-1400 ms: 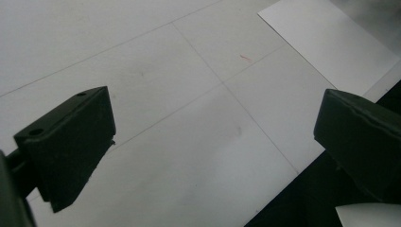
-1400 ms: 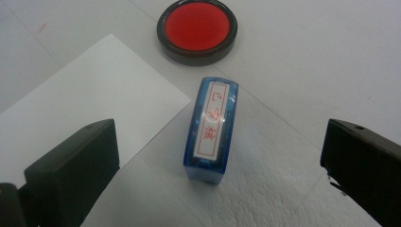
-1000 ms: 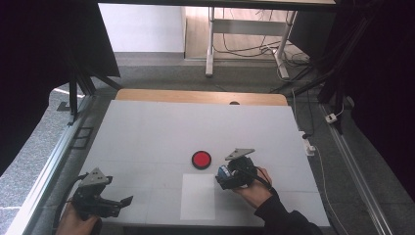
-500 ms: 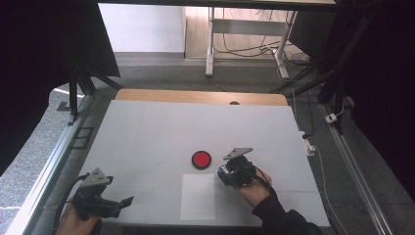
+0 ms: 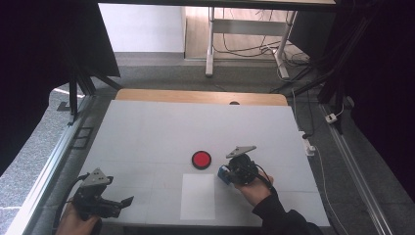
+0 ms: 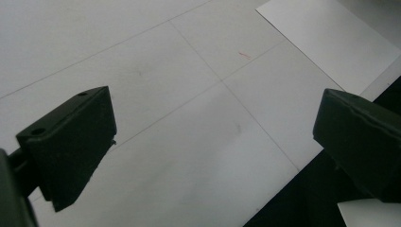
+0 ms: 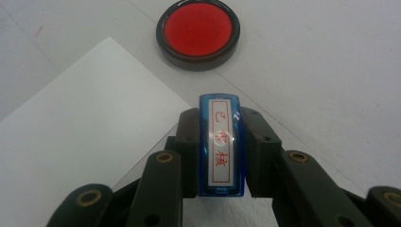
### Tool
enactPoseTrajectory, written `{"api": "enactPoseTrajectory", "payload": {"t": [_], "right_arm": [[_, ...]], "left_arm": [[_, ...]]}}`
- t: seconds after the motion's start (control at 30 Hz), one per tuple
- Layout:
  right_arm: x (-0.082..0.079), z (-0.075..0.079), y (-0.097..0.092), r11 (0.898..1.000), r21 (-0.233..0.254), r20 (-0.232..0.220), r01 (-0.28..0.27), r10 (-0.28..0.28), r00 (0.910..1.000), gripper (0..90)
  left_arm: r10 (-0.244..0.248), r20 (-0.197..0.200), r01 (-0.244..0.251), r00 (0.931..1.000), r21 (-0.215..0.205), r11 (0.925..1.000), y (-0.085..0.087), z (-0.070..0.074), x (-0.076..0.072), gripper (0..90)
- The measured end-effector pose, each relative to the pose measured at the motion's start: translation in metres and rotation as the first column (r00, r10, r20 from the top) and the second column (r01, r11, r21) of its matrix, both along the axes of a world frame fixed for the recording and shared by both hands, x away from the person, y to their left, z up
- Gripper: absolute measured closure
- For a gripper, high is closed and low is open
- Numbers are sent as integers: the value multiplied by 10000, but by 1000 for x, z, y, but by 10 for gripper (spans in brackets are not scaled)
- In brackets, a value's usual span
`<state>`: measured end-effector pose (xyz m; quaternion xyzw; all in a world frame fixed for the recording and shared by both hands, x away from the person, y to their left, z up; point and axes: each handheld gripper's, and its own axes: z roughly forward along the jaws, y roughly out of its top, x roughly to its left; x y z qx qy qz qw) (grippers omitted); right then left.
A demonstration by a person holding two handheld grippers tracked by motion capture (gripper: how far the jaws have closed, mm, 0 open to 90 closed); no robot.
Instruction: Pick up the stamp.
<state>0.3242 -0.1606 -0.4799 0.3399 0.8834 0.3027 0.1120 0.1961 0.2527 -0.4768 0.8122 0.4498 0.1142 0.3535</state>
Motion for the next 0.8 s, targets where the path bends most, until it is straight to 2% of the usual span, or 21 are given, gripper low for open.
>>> {"api": "enactPoseTrajectory", "payload": {"t": [0.3, 0.53, 0.67, 0.8], "right_arm": [[-4, 9, -3, 9971, -123, 250, -749, 752, 9969, 714], [-5, 20, -9, 9945, 392, 422, -975, 959, 9945, 714], [-7, 25, -12, 9929, 542, 498, -1058, 1031, 9934, 714], [-10, 31, -16, 9888, 570, 735, -1380, 1337, 9883, 714]], "left_arm": [[-52, 32, 52, 10000, -91, 9999, 1, 0, -1, 14], [-19, 2, 19, 10000, -167, 9999, 2, 0, 0, 16], [-101, -30, 100, 9999, -170, 9998, 2, 0, 0, 18], [-200, -61, 200, 9998, -113, 9997, 1, 0, 0, 21]]}}
